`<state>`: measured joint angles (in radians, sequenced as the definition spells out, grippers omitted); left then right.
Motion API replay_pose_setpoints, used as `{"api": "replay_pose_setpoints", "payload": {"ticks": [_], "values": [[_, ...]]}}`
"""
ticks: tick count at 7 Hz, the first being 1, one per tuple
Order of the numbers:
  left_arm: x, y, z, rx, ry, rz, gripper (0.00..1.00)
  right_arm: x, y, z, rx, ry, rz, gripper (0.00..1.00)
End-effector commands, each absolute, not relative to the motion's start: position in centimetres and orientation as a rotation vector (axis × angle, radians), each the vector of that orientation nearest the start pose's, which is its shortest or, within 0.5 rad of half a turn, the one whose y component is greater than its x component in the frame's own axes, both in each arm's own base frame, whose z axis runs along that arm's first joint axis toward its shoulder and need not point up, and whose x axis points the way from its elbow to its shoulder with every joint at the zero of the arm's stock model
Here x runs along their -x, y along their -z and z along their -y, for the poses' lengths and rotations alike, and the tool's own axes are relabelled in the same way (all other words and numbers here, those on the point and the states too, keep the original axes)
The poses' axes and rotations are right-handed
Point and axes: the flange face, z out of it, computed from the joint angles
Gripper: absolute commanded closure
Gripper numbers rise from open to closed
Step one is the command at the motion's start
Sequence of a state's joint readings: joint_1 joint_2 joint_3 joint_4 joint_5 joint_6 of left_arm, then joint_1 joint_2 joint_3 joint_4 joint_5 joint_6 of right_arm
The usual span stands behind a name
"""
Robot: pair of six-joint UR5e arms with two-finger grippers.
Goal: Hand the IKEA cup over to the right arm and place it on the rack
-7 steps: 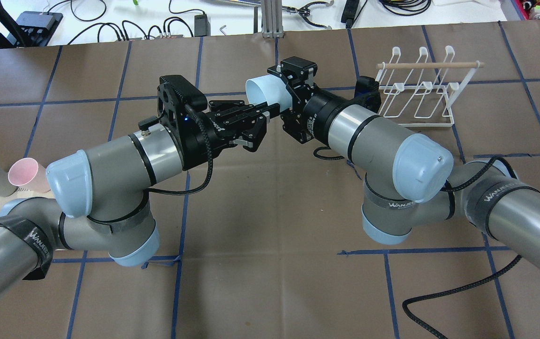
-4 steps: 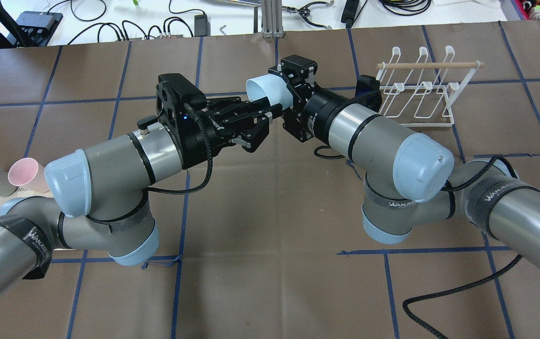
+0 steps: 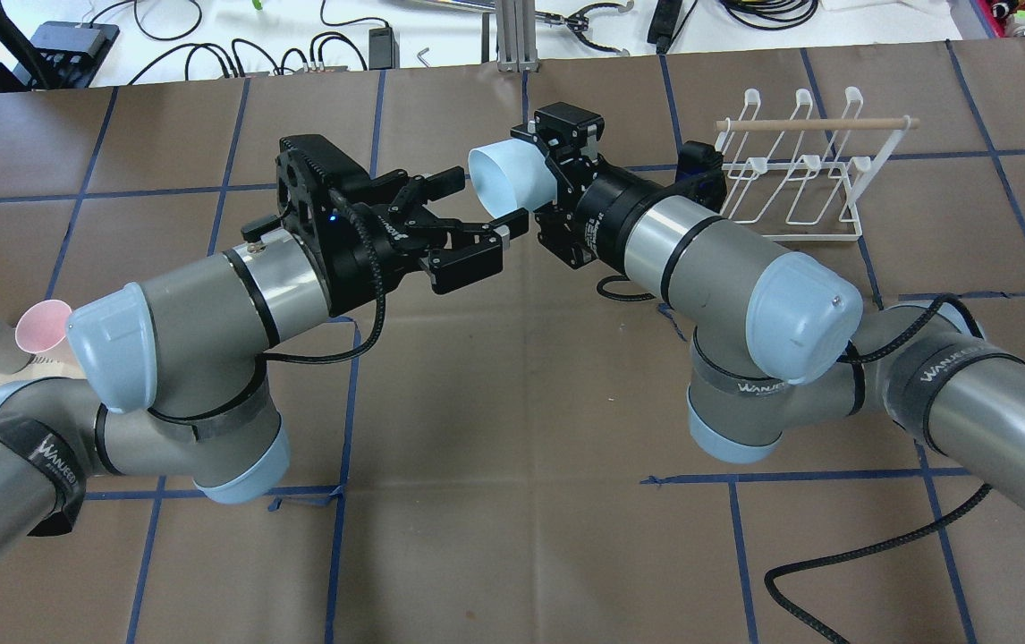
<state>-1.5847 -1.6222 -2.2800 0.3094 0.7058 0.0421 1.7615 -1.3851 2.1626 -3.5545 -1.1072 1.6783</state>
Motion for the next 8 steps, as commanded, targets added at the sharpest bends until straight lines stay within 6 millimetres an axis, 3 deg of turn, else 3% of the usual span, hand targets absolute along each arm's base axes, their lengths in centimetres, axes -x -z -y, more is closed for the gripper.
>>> {"api": "replay_pose_setpoints", "payload": {"ticks": [1,2,3,5,7,8], "values": [[15.6,-37.4,40.8,0.513,-1.289,2.001,0.01,-26.0,-36.7,44.0,-1.062,0.434,-1.593,0.62],[13.4,-37.5,41.8,0.445,-1.28,2.037,0.01,-25.0,-37.8,46.0,-1.088,0.524,-1.559,0.64],[12.8,-38.0,43.3,0.386,-1.22,2.085,0.01,-23.9,-37.8,48.3,-1.044,0.649,-1.6,0.7],[10.7,-39.6,48.9,0.174,-1.094,2.401,0.01,-21.0,-37.5,52.3,-0.889,0.928,-1.751,0.84],[11.9,-41.7,51.3,0.077,-0.873,2.72,0.01,-18.6,-37.4,54.5,-0.656,1.317,-1.995,0.85],[12.7,-43.0,51.4,0.053,-0.634,2.953,0.01,-17.6,-37.3,54.9,-0.506,1.482,-2.127,0.85]]}}
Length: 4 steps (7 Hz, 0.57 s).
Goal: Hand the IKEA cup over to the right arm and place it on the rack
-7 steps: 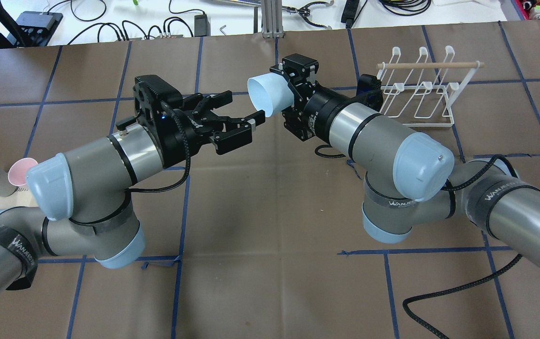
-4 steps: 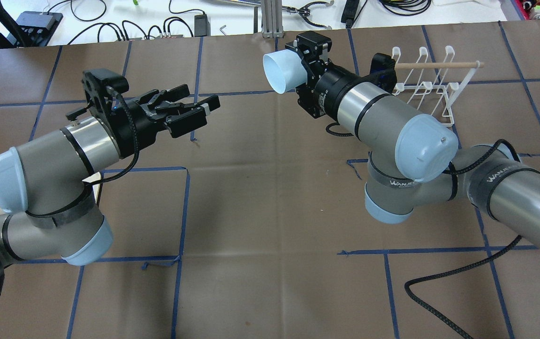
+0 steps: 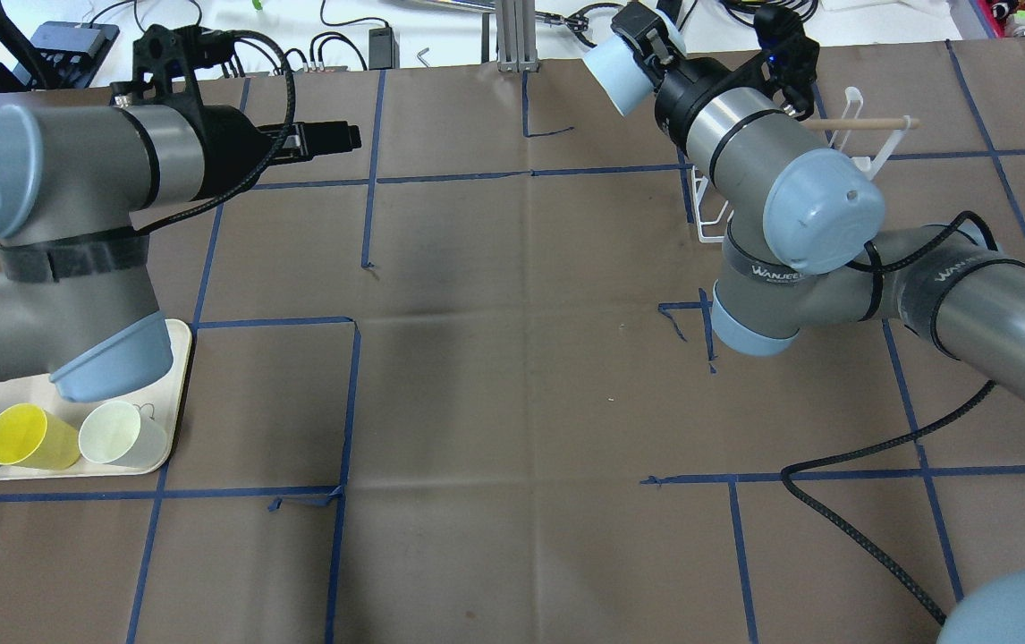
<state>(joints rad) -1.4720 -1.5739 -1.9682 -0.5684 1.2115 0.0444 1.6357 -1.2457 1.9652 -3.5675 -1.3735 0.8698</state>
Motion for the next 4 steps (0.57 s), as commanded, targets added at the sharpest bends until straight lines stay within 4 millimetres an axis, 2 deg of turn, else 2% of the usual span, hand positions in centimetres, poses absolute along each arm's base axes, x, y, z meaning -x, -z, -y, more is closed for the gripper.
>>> {"api": "replay_pose_setpoints", "payload": {"ticks": [1,2,3,4], "values": [[12.8,-44.7,51.0,-0.047,0.398,-3.174,0.01,-15.7,-37.5,55.7,-0.386,1.618,-2.228,0.85],[12.7,-46.4,49.7,-0.033,0.123,-3.19,0.01,-13.5,-38.5,56.7,-0.286,1.737,-2.291,0.85],[12.3,-47.7,48.3,-0.029,-0.058,-3.156,0.01,-11.8,-37.8,59.2,-0.201,1.8,-2.346,0.85],[12.1,-48.3,46.6,-0.032,-0.096,-3.13,0.01,-9.9,-36.2,62.3,-0.149,1.87,-2.377,0.85]]}}
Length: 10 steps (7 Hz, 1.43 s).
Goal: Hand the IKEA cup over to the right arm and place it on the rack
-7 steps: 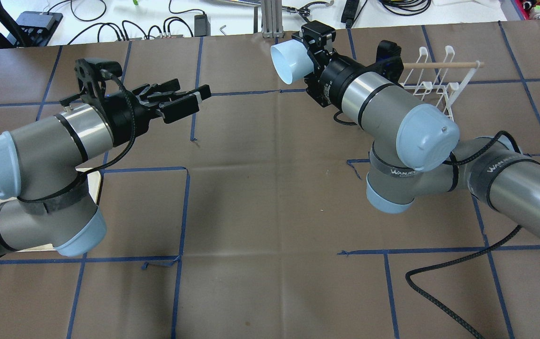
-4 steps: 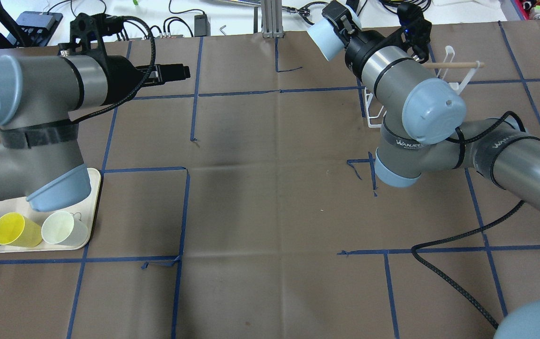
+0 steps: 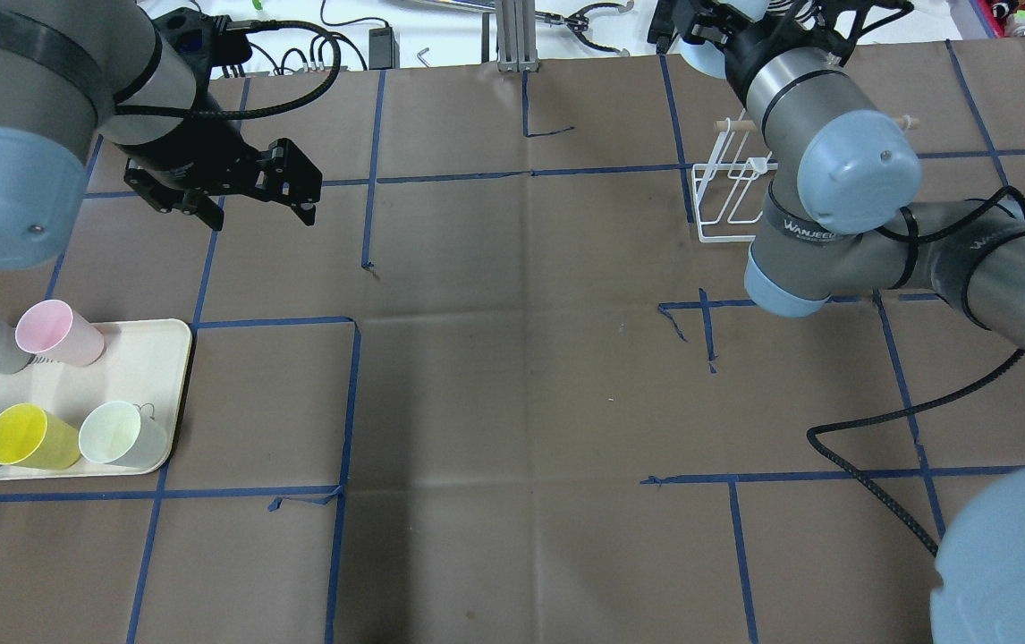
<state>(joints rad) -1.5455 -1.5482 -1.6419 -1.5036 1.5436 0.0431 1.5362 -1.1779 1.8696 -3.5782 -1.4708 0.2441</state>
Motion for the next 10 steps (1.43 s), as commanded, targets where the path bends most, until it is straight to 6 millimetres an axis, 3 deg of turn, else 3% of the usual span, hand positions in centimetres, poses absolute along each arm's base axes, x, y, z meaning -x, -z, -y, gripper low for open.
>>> {"api": "replay_pose_setpoints", "payload": {"ticks": [1,2,4,6,9,10], "values": [[12.1,-48.7,46.2,-0.029,-0.082,-3.131,0.0,-8.5,-35.1,64.2,-0.138,1.905,-2.373,0.85],[12.0,-48.9,46.1,-0.034,-0.072,-3.139,0.0,-7.0,-33.0,65.0,-0.169,1.877,-2.411,0.85],[9.5,-49.1,46.4,0.028,-0.073,-3.13,0.0,-6.9,-30.4,64.6,-0.187,1.812,-2.464,0.85],[2.5,-48.3,45.2,0.107,-0.111,-3.135,0.0,-6.9,-28.5,64.1,-0.197,1.764,-2.501,0.85],[-6.8,-46.2,39.2,0.046,-0.185,-3.101,0.0,-6.6,-26.9,64.7,-0.204,1.758,-2.505,0.85],[-8.3,-45.3,38.5,0.067,-0.203,-3.112,0.0,-6.6,-26.2,64.6,-0.206,1.743,-2.516,0.85]]}}
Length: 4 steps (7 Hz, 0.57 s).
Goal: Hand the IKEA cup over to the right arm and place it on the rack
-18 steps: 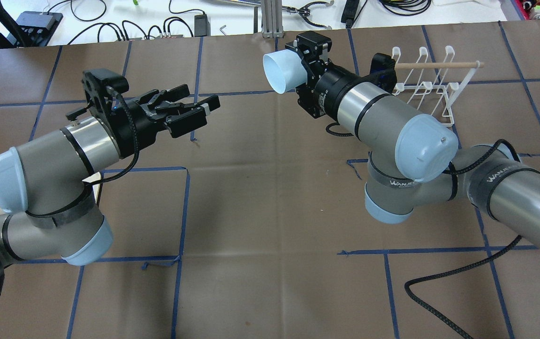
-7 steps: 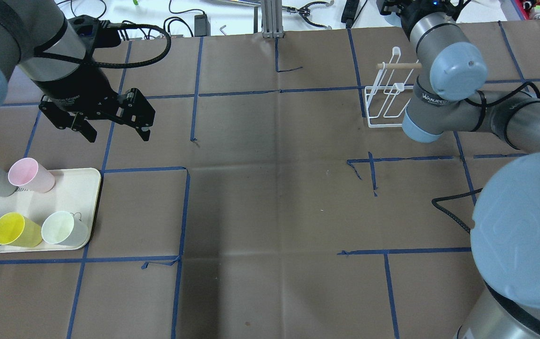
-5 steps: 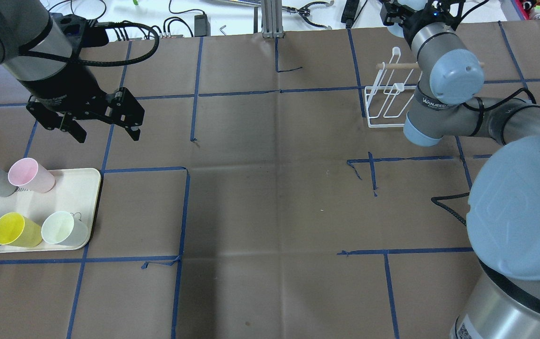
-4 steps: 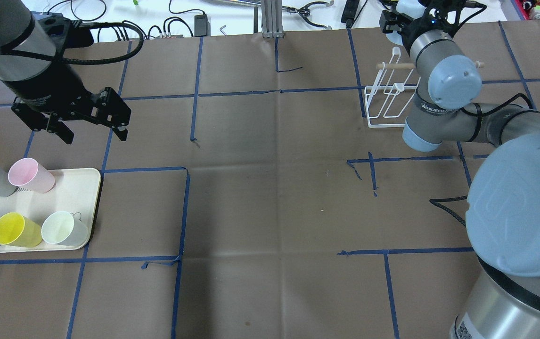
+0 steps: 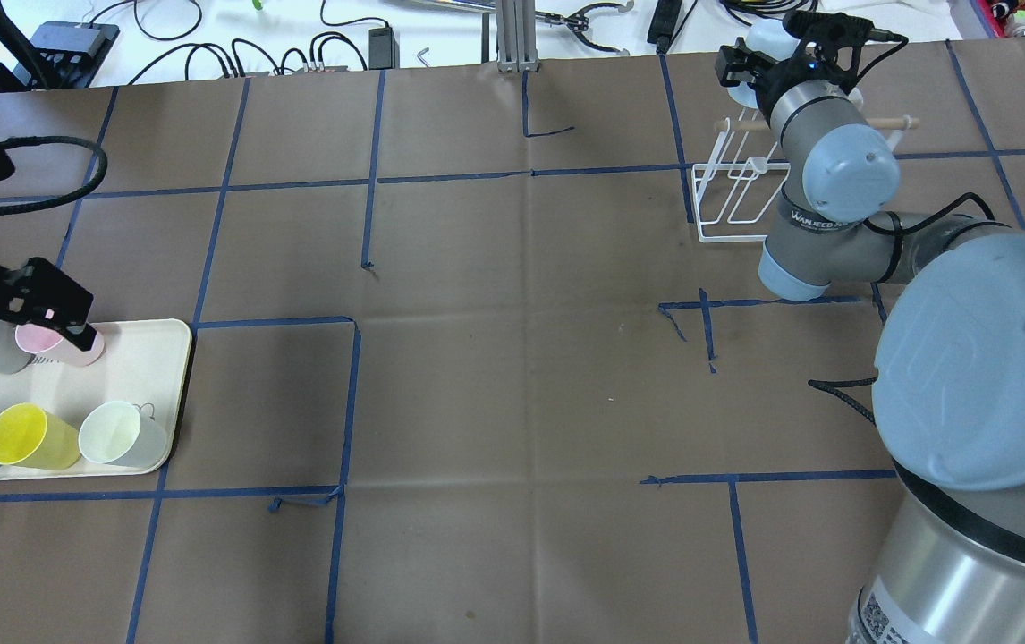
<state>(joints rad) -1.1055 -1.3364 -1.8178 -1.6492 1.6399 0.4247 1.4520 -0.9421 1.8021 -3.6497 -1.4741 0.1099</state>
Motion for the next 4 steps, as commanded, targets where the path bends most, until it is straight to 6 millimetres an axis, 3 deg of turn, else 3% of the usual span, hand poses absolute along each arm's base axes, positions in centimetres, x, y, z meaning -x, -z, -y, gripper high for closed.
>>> {"api": "replay_pose_setpoints", "payload": {"ticks": [1,2,3,4], "values": [[-8.1,-44.3,38.3,0.07,-0.221,-3.126,0.01,-6.6,-25.9,64.4,-0.213,1.731,-2.52,0.81],[-8.2,-42.0,38.6,0.072,-0.233,-3.134,0.01,-6.6,-25.5,64.4,-0.213,1.718,-2.536,0.72],[-8.2,-38.7,38.5,0.069,-0.188,-3.122,0.01,-6.6,-25.7,64.4,-0.212,1.724,-2.534,0.27],[-8.0,-35.4,38.0,0.065,-0.148,-3.11,0.01,-6.6,-25.4,64.6,-0.215,1.72,-2.536,0.01]]}}
